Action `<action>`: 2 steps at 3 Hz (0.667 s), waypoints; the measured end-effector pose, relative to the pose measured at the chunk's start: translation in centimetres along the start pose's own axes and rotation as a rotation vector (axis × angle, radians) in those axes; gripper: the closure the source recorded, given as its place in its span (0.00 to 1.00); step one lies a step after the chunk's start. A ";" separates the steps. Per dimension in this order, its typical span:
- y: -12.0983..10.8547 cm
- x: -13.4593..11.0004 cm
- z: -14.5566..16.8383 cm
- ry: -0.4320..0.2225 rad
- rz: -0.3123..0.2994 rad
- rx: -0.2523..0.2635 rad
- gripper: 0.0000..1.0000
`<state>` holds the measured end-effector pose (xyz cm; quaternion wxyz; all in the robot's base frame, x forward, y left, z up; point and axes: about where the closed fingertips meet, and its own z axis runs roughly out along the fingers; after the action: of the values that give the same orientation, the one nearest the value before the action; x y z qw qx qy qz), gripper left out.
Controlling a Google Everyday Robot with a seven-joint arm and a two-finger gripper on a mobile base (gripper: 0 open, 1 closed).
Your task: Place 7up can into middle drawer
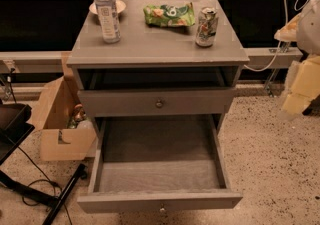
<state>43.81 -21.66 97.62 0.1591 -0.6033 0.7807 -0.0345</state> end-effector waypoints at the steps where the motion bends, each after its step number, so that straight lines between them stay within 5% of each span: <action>1: 0.0 0.0 0.0 0.000 0.000 0.000 0.00; 2: -1.5 0.3 0.3 -0.105 0.041 0.035 0.00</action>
Offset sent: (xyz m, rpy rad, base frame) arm 0.0482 -0.0277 0.0027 0.3503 -0.1717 -0.0667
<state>45.21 -22.34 97.67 0.2110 -0.5854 0.7827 -0.0130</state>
